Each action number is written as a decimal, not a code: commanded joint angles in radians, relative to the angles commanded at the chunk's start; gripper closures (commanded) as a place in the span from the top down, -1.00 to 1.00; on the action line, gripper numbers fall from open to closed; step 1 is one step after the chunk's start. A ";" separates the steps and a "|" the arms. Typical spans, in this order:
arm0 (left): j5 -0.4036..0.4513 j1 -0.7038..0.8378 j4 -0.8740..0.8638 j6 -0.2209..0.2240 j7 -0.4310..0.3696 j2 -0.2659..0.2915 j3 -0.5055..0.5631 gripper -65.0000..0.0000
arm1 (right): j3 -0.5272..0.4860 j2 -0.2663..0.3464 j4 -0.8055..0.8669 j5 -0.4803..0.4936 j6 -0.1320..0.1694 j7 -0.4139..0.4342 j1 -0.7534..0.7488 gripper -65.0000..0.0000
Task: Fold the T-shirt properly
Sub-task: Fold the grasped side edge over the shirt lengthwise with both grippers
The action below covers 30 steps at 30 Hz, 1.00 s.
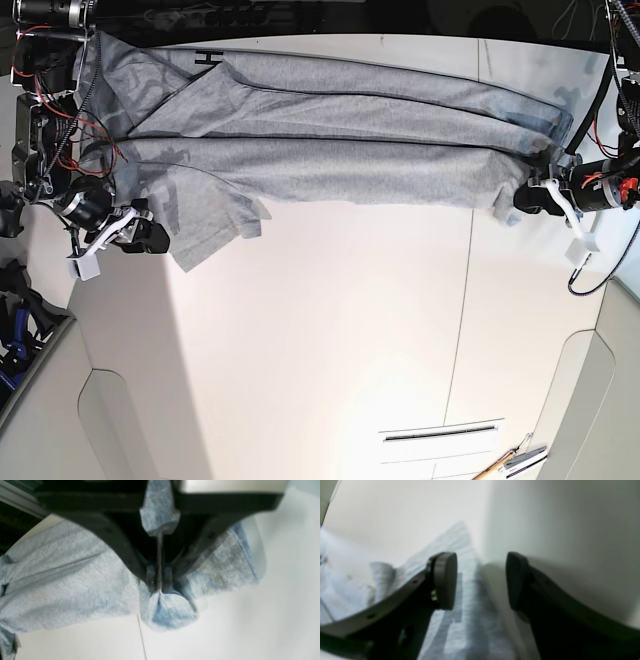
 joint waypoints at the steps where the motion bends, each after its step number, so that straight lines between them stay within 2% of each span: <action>1: 0.001 0.000 0.000 0.000 -0.002 0.000 0.000 -1.00 | -0.019 0.000 0.005 0.004 0.003 -0.008 0.000 -0.04; 5: 0.000 0.000 0.000 0.000 -0.002 0.000 0.000 -1.00 | -0.041 0.000 0.034 0.076 0.003 -0.076 0.000 -0.05; 6: 0.000 0.000 0.000 0.000 -0.002 0.000 0.000 -1.00 | -0.041 0.000 0.041 0.079 0.003 -0.080 0.000 -0.14; 7: 0.000 0.000 0.000 0.000 -0.003 0.000 0.000 -1.00 | -0.041 0.000 0.048 0.078 0.003 -0.080 0.000 -0.30; 10: 0.000 0.000 0.000 0.000 -0.003 0.000 0.000 -1.00 | -0.041 0.000 0.058 0.079 0.003 -0.080 0.000 -1.00; 13: -0.003 0.000 0.000 0.000 -0.003 -0.001 0.000 -1.00 | -0.038 0.000 0.076 0.082 0.003 -0.093 0.000 -1.00; 17: -0.058 0.001 0.013 0.000 0.045 -0.018 -0.002 -1.00 | 0.034 0.001 0.187 0.189 0.003 -0.237 -0.026 -1.00; 19: -0.082 0.001 0.028 0.000 0.088 -0.030 -0.002 -1.00 | 0.104 0.003 0.301 0.244 0.018 -0.280 -0.084 -1.00; 21: -0.112 0.001 0.043 0.000 0.108 -0.047 -0.002 -1.00 | 0.172 0.003 0.425 0.260 0.018 -0.304 -0.160 -1.00; 25: -0.113 0.001 0.080 0.000 0.117 -0.088 -0.002 -1.00 | 0.299 0.003 0.642 0.325 0.018 -0.369 -0.308 -1.00; 30: -0.116 0.054 0.110 0.000 0.193 -0.100 -0.002 -1.00 | 0.418 0.002 0.795 0.366 0.019 -0.374 -0.502 -1.00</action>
